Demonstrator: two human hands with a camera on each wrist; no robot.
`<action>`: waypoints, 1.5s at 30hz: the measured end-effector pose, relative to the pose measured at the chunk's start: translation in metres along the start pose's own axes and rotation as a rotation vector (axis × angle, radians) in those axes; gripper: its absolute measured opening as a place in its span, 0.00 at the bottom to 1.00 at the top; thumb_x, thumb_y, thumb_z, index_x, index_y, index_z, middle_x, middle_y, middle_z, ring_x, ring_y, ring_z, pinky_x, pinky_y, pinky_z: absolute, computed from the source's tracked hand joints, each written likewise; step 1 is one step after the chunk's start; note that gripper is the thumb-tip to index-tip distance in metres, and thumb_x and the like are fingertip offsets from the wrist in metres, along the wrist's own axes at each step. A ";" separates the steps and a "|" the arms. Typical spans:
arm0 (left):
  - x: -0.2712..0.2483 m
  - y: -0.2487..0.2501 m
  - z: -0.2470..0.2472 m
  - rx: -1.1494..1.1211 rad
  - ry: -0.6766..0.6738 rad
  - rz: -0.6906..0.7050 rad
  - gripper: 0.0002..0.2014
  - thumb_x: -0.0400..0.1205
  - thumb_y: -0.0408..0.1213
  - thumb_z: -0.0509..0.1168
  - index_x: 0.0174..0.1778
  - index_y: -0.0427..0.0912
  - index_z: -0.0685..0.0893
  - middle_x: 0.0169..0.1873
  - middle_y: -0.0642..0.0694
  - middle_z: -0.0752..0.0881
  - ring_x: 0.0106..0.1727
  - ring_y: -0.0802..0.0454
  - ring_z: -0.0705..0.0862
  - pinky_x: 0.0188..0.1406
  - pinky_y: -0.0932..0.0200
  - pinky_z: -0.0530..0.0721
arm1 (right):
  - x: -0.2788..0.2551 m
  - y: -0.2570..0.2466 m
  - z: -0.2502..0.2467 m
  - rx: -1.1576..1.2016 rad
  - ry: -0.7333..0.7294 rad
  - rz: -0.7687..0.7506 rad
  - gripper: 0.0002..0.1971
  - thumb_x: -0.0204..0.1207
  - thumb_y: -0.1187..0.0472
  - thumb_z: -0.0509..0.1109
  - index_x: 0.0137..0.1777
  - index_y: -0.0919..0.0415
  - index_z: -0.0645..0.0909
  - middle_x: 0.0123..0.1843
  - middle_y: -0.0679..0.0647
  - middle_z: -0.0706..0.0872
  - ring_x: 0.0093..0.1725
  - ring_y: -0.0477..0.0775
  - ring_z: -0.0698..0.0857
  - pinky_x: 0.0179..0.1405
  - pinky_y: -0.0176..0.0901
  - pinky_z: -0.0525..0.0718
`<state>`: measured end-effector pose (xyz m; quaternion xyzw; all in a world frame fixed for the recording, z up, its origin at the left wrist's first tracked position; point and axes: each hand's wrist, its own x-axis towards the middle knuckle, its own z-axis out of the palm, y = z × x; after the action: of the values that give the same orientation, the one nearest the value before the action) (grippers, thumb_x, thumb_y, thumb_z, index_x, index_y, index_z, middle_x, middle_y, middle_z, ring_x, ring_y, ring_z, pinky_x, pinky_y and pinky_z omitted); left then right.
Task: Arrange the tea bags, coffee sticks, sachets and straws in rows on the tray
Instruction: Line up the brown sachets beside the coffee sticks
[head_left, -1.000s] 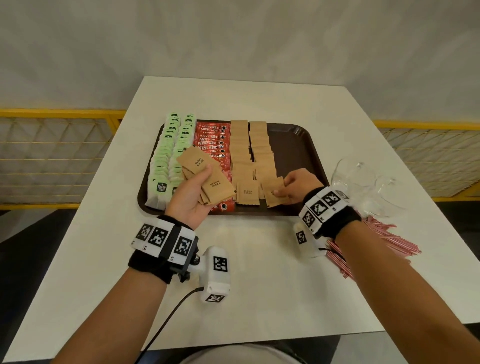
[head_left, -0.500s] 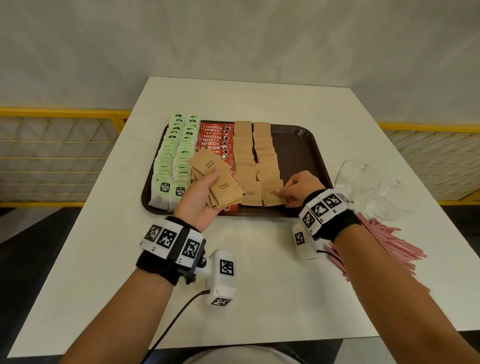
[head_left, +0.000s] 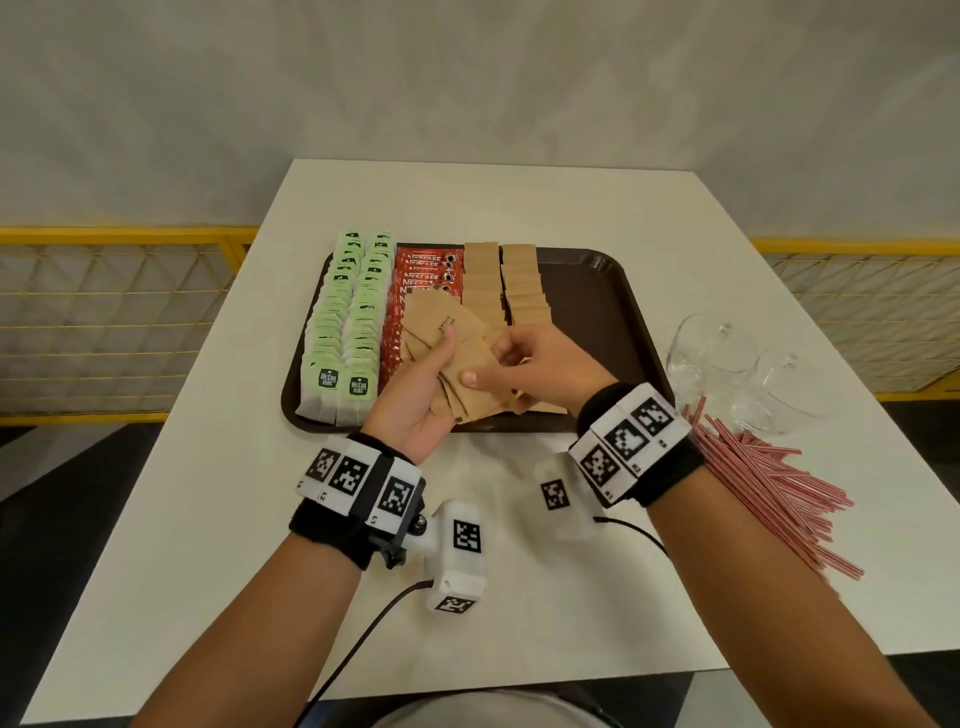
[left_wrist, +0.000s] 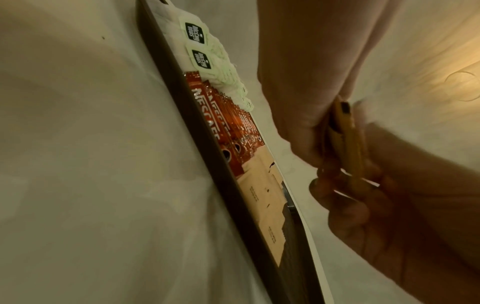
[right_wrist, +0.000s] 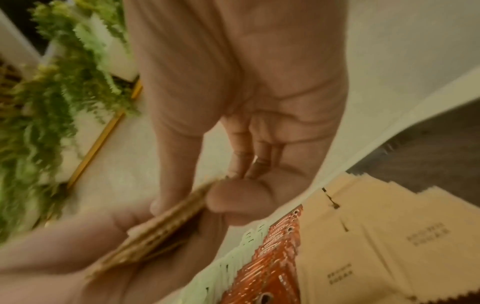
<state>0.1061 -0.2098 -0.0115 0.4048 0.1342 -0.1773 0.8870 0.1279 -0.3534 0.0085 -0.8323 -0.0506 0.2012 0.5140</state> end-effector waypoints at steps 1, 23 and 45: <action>0.000 0.000 -0.001 -0.008 -0.012 -0.005 0.20 0.86 0.44 0.54 0.69 0.37 0.76 0.58 0.36 0.86 0.58 0.43 0.86 0.56 0.43 0.84 | 0.001 0.000 0.000 0.025 -0.013 0.003 0.17 0.68 0.55 0.79 0.47 0.65 0.77 0.37 0.53 0.80 0.32 0.48 0.83 0.29 0.38 0.85; -0.012 -0.007 -0.007 0.148 0.030 0.108 0.14 0.80 0.25 0.63 0.58 0.45 0.82 0.41 0.51 0.91 0.39 0.58 0.90 0.31 0.58 0.88 | -0.014 0.014 -0.022 0.487 -0.023 0.094 0.14 0.76 0.65 0.70 0.61 0.63 0.83 0.55 0.56 0.88 0.51 0.53 0.87 0.36 0.38 0.88; -0.010 0.010 -0.024 -0.012 0.274 0.153 0.09 0.81 0.28 0.63 0.51 0.47 0.78 0.43 0.48 0.85 0.44 0.54 0.84 0.36 0.52 0.83 | 0.013 0.039 -0.018 0.151 0.219 0.343 0.13 0.71 0.68 0.75 0.38 0.62 0.71 0.56 0.65 0.83 0.48 0.57 0.88 0.37 0.47 0.90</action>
<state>0.0995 -0.1829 -0.0165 0.4289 0.2237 -0.0514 0.8737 0.1414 -0.3832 -0.0225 -0.8047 0.1635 0.1972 0.5355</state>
